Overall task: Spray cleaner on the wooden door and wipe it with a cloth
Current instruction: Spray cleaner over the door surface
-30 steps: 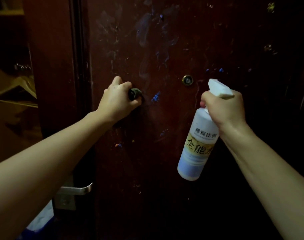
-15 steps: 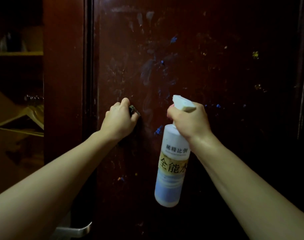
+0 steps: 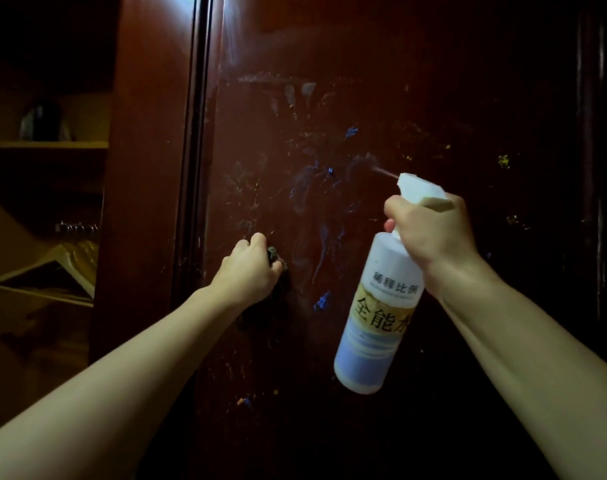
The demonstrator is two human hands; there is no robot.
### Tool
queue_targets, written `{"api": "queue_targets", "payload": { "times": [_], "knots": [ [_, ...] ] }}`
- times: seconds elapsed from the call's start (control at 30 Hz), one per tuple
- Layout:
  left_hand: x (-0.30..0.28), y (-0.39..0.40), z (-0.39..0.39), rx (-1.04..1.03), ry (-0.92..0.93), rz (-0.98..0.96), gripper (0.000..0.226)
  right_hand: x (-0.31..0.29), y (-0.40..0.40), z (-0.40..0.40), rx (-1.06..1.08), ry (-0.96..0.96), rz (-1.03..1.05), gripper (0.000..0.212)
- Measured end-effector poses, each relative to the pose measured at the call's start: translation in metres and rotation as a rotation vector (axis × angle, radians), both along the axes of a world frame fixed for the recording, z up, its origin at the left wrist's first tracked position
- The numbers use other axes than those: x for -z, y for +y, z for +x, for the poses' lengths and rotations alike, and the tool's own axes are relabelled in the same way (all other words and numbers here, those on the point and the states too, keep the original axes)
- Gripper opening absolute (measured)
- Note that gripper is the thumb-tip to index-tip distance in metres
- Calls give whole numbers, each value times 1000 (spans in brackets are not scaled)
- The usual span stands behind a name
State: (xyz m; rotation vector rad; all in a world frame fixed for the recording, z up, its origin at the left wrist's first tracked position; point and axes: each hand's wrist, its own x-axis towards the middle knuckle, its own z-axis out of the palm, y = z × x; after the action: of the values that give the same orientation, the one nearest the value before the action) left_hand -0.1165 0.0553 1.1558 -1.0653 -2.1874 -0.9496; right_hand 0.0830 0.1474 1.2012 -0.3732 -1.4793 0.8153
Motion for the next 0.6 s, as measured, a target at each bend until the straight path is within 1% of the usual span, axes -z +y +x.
{"api": "queue_targets", "payload": {
  "times": [0.13, 0.37, 0.5, 0.6],
  "knots": [
    [2, 0, -1, 8, 18, 10, 28, -7, 5, 11, 20, -7, 45, 9],
    [3, 1, -2, 1, 32, 13, 29, -15, -25, -10, 63, -57, 283, 18],
    [2, 0, -2, -2, 22, 3, 28, -12, -36, -22, -21, -43, 269, 10],
    [2, 0, -2, 3, 10, -3, 28, -7, -39, -23, -65, -74, 268, 10]
  ]
}}
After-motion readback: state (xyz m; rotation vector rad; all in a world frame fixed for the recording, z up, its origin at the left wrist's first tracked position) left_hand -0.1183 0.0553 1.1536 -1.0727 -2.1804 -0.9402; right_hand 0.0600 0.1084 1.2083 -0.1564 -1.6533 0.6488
